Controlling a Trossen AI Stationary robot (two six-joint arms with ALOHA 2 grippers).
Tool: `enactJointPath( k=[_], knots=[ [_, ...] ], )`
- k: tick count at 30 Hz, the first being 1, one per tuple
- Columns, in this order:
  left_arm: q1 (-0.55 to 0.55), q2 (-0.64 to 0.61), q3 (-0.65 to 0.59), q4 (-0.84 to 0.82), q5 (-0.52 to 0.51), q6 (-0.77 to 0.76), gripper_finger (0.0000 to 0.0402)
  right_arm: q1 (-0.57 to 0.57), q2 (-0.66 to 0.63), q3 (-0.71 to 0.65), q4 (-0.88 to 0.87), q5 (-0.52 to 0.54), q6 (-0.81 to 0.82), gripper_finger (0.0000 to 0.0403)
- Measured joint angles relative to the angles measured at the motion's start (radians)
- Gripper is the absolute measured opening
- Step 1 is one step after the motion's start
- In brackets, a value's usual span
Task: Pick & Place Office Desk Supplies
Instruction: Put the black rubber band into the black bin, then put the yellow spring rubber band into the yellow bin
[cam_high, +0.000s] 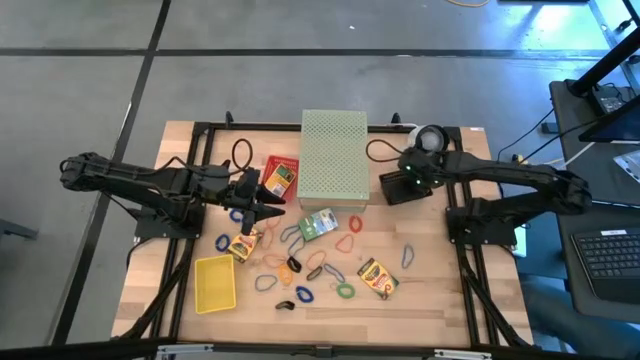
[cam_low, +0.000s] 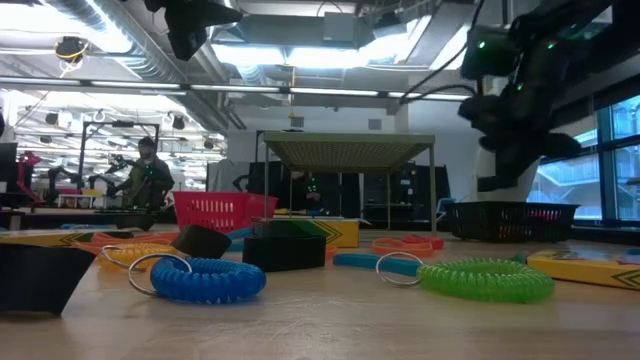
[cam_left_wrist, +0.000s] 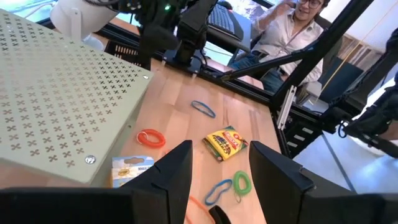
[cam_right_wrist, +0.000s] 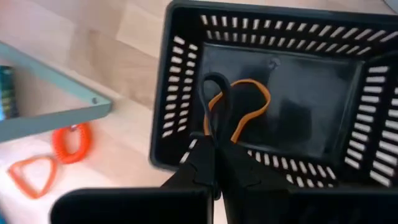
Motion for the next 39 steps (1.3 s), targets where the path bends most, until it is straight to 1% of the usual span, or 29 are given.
enactJointPath(
  k=[5, 9, 12, 18, 22, 26, 30, 36, 39],
  knots=[
    [0.000, 0.000, 0.000, -0.004, 0.000, 0.000, 0.0157, -0.042, 0.075, 0.000, 0.008, -0.008, -0.060, 0.0005],
    [0.000, 0.000, 0.000, -0.005, 0.001, 0.000, 0.0157, -0.063, 0.101, 0.000, 0.010, -0.007, -0.099, 0.0005],
    [0.000, 0.000, 0.000, -0.005, 0.000, 0.000, 0.0157, -0.076, 0.103, 0.000, 0.010, -0.006, -0.119, 0.0005],
    [0.000, 0.000, 0.000, -0.005, 0.000, 0.000, 0.0157, -0.089, 0.103, 0.000, 0.005, -0.005, -0.138, 0.0030],
    [0.000, 0.000, 0.000, -0.005, -0.001, 0.000, 0.0157, -0.089, 0.103, 0.000, 0.001, -0.009, -0.146, 0.0036],
    [0.000, 0.000, 0.001, -0.005, -0.001, -0.001, 0.0157, -0.089, 0.103, 0.000, -0.003, -0.028, -0.197, 0.0046],
    [0.000, 0.000, 0.001, -0.005, -0.001, -0.001, 0.0157, -0.089, 0.103, 0.000, -0.003, -0.040, -0.208, 0.0086],
    [0.000, 0.000, 0.001, -0.005, 0.001, -0.001, 0.0157, -0.089, 0.103, 0.000, -0.003, -0.039, -0.216, 0.0175],
    [0.000, 0.000, 0.001, -0.005, 0.001, -0.001, 0.0157, -0.089, 0.103, 0.000, -0.002, -0.031, -0.210, 0.0211]
  ],
)
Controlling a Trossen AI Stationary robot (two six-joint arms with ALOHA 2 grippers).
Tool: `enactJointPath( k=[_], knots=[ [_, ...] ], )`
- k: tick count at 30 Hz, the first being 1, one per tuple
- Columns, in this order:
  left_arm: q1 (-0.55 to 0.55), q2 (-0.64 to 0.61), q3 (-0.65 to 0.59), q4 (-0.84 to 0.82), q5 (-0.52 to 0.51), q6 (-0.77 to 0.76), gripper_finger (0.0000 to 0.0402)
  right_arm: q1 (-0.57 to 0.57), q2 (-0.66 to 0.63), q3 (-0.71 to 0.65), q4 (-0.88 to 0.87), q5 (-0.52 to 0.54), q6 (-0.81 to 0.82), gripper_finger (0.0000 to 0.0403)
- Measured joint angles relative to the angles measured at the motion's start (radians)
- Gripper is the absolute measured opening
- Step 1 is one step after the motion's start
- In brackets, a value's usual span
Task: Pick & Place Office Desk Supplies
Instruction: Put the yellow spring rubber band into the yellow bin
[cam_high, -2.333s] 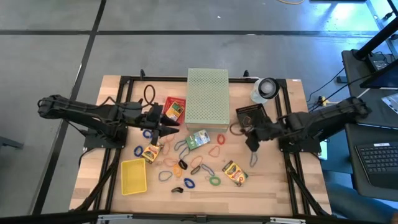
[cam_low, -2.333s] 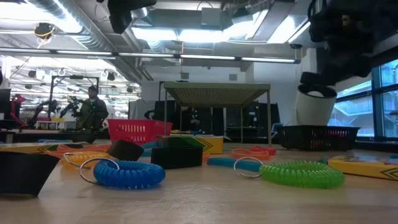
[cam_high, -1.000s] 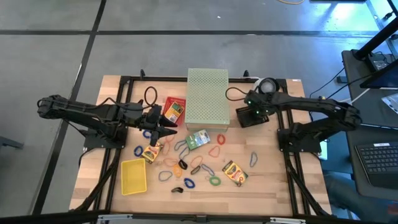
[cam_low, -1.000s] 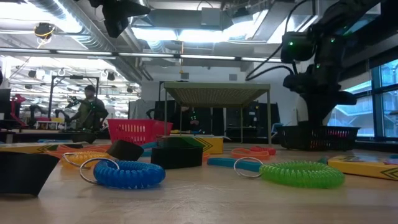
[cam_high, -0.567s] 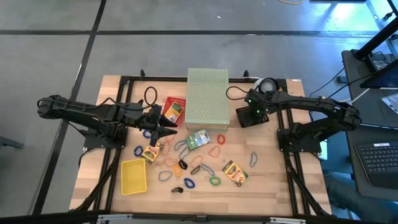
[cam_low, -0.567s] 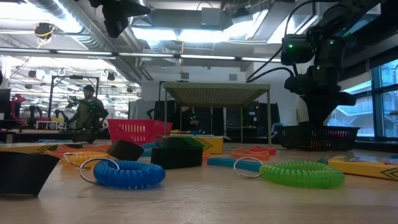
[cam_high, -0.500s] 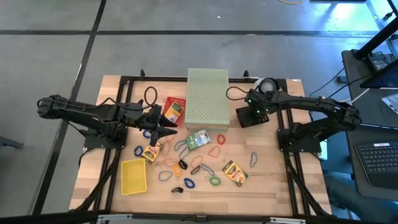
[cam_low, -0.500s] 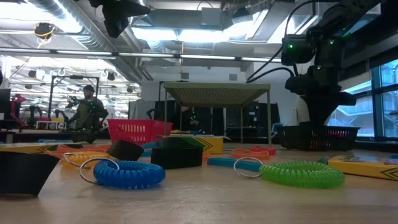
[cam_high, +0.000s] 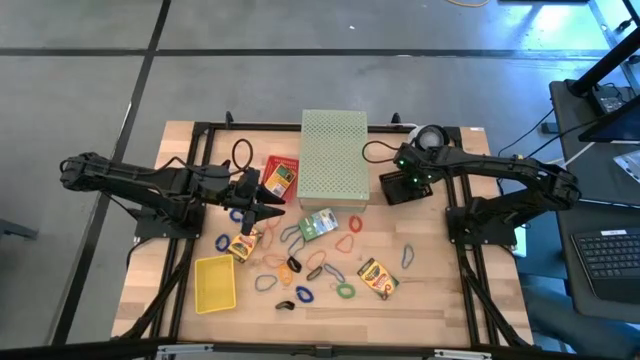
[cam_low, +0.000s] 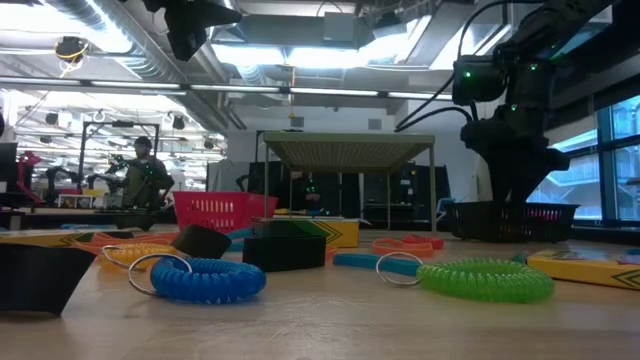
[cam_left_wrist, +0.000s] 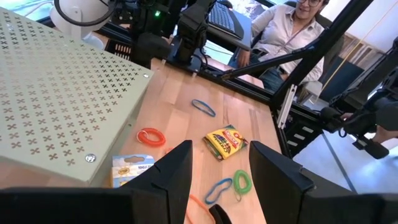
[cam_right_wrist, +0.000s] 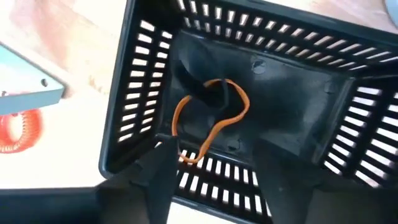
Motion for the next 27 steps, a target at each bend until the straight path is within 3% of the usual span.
enactJointPath(
  k=[4, 8, 13, 20, 27],
  knots=[
    [0.000, 0.000, 0.000, 0.000, 0.019, -0.011, 0.0157, 0.000, -0.003, 0.000, 0.000, 0.035, 0.017, 0.0232],
    [0.000, 0.000, 0.000, -0.004, 0.066, -0.015, 0.0157, 0.008, -0.041, 0.000, 0.000, 0.042, 0.017, 0.0225],
    [-0.014, 0.001, 0.000, -0.066, 0.101, -0.016, 0.0157, 0.038, -0.151, 0.000, 0.000, 0.040, 0.021, 0.0205],
    [-0.067, 0.019, 0.000, -0.136, 0.117, 0.017, 0.0157, 0.093, -0.334, 0.003, 0.009, -0.054, 0.065, 0.0181],
    [-0.152, 0.133, 0.003, -0.148, 0.120, 0.093, 0.0157, 0.195, -0.425, 0.159, 0.050, -0.098, 0.072, 0.0162]
  ],
)
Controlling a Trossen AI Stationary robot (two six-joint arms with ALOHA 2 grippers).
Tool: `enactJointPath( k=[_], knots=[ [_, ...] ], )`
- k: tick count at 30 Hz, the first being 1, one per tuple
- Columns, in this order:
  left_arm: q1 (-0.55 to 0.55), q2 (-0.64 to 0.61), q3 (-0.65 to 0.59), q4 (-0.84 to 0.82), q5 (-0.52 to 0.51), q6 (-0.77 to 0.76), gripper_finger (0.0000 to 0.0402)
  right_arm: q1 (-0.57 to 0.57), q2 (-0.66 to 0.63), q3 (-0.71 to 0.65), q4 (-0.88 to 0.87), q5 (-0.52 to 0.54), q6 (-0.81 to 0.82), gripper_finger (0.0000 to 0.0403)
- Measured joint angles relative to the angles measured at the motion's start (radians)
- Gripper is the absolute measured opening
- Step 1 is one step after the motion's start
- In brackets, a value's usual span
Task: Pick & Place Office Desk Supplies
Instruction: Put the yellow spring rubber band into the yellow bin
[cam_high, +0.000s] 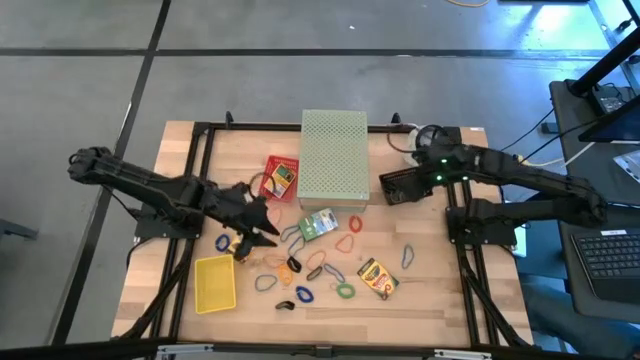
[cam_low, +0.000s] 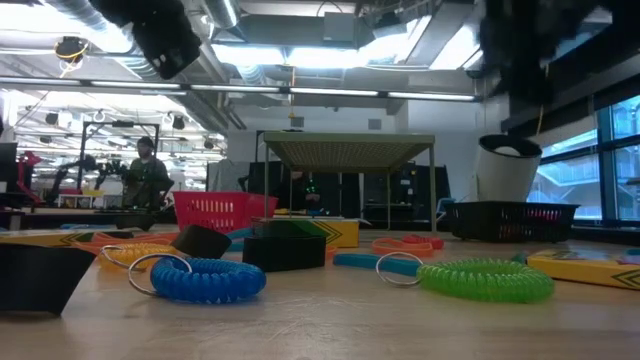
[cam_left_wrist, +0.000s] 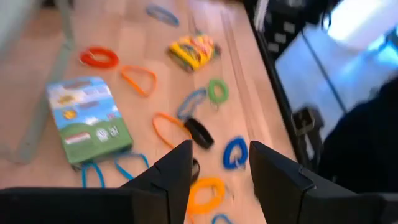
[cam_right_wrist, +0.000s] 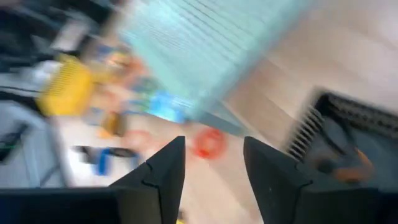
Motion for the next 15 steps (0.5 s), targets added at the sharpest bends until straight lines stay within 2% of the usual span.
enactJointPath(
  k=[3, 7, 10, 15],
  knots=[
    [-0.014, 0.056, 0.022, -0.014, 0.000, 0.013, 0.0157, 0.046, 0.000, 0.103, 0.024, 0.005, -0.022, 0.0155],
    [-0.020, 0.126, 0.056, -0.045, 0.002, 0.021, 0.0157, 0.099, 0.003, 0.210, 0.022, 0.080, -0.057, 0.0143],
    [-0.035, 0.187, 0.078, -0.090, 0.019, 0.023, 0.0157, 0.132, 0.004, 0.241, 0.019, 0.113, -0.078, 0.0132],
    [-0.067, 0.279, 0.111, -0.136, 0.066, 0.031, 0.0157, 0.194, 0.011, 0.238, -0.037, 0.100, -0.074, 0.0111]
  ],
)
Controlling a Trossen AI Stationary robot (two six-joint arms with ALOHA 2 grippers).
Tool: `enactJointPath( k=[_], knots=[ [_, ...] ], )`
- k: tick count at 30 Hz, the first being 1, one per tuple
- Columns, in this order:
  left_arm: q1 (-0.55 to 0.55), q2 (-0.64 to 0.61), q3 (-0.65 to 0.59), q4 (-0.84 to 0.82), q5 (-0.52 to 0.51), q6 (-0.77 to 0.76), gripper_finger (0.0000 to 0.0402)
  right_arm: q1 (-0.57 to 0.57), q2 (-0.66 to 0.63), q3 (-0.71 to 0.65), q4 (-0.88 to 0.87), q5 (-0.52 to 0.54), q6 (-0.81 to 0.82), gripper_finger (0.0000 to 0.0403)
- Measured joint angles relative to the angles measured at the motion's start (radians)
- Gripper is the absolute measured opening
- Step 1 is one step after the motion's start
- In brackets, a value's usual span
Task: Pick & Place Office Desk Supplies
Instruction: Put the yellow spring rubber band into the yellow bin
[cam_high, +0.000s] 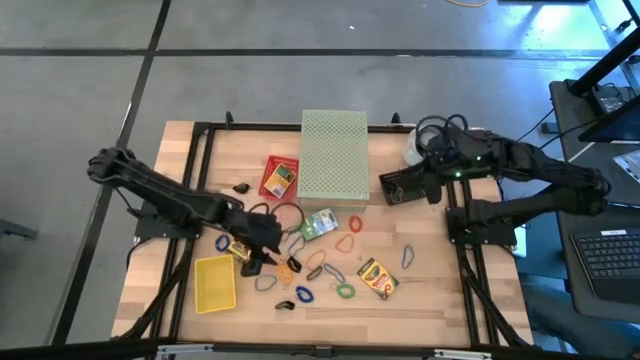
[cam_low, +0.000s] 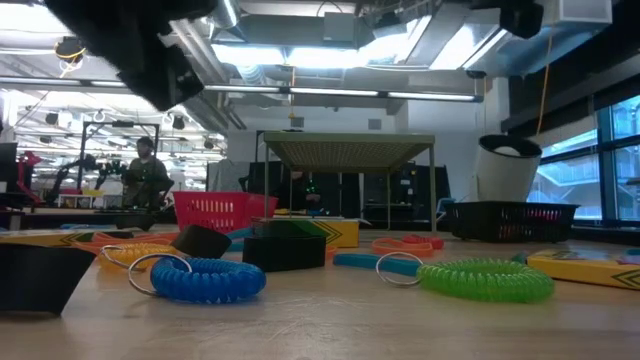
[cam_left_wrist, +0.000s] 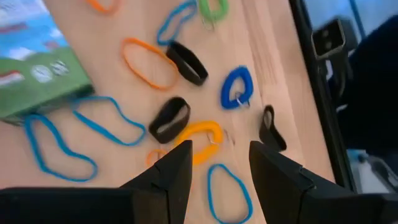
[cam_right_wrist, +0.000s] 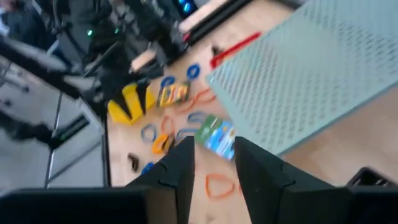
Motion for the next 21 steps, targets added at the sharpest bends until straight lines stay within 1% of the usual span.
enactJointPath(
  k=[8, 12, 16, 21],
  knots=[
    [-0.019, 0.067, 0.002, 0.009, -0.001, 0.008, 0.0157, 0.122, 0.004, -0.009, 0.009, 0.006, 0.046, 0.0089],
    [-0.049, 0.109, 0.002, 0.010, -0.002, 0.092, 0.0157, 0.169, 0.010, -0.009, 0.049, 0.015, 0.052, 0.0086],
    [-0.084, 0.146, 0.002, 0.015, -0.002, 0.194, 0.0157, 0.213, 0.013, -0.009, 0.066, 0.064, 0.051, 0.0086],
    [-0.106, 0.197, 0.002, 0.044, -0.034, 0.263, 0.0157, 0.249, 0.013, -0.009, 0.066, 0.133, 0.068, 0.0086]
  ],
)
